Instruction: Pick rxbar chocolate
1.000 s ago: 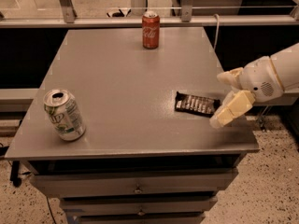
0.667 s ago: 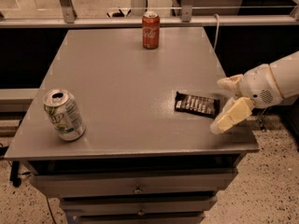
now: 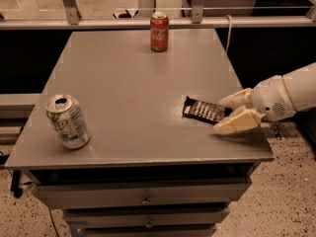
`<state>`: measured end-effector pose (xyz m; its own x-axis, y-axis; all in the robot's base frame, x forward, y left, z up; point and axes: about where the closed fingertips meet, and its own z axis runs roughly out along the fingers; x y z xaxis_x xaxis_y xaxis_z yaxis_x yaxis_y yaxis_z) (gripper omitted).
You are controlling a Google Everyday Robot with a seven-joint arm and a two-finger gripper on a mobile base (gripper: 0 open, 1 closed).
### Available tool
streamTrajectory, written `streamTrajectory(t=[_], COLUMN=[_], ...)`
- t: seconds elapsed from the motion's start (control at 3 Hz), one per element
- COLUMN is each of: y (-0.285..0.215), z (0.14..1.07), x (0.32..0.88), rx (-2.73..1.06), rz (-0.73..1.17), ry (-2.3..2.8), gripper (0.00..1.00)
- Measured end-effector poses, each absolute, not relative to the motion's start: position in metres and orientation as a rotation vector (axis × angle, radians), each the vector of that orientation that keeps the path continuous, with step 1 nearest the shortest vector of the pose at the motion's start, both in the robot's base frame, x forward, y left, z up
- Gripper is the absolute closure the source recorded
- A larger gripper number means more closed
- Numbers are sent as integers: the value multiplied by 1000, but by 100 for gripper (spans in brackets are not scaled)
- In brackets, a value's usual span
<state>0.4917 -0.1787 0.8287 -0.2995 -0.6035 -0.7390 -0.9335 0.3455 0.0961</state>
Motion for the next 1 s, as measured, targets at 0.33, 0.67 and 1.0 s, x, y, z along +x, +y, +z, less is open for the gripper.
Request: streamTrajectory(t=[0.33, 0.67, 1.0], y=[-177, -178, -179], z=[829, 827, 827], x=[493, 493, 492], rx=[-1340, -1337, -1332], rz=[711, 713, 714], ry=[2003, 2005, 2010], gripper=[64, 87, 100])
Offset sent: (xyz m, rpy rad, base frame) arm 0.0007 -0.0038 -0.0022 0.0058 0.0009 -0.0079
